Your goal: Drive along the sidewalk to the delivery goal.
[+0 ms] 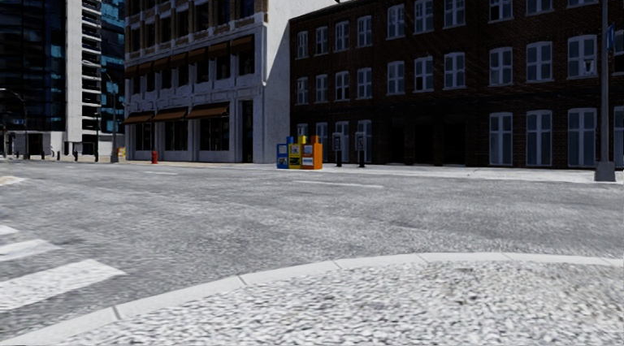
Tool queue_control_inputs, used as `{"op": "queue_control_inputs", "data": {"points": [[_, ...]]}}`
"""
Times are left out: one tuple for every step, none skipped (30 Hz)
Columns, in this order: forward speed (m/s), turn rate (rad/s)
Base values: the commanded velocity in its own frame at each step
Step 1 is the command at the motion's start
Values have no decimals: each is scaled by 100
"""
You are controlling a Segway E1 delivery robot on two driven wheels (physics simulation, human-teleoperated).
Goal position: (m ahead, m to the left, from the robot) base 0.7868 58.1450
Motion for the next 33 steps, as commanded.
{"op": "queue_control_inputs", "data": {"points": [[125, 82], [125, 82], [125, 82], [125, 82], [126, 82], [126, 82], [127, 82], [131, 82], [134, 82], [134, 82], [135, 82], [135, 82], [135, 82], [135, 82], [135, 82], [135, 82], [135, 82], [135, 82], [135, 82], [135, 82], [135, 82], [135, 82], [136, 82], [136, 82], [136, 82], [136, 82], [136, 82], [136, 82], [136, 82], [136, 82], [136, 82], [136, 82], [136, 82]]}}
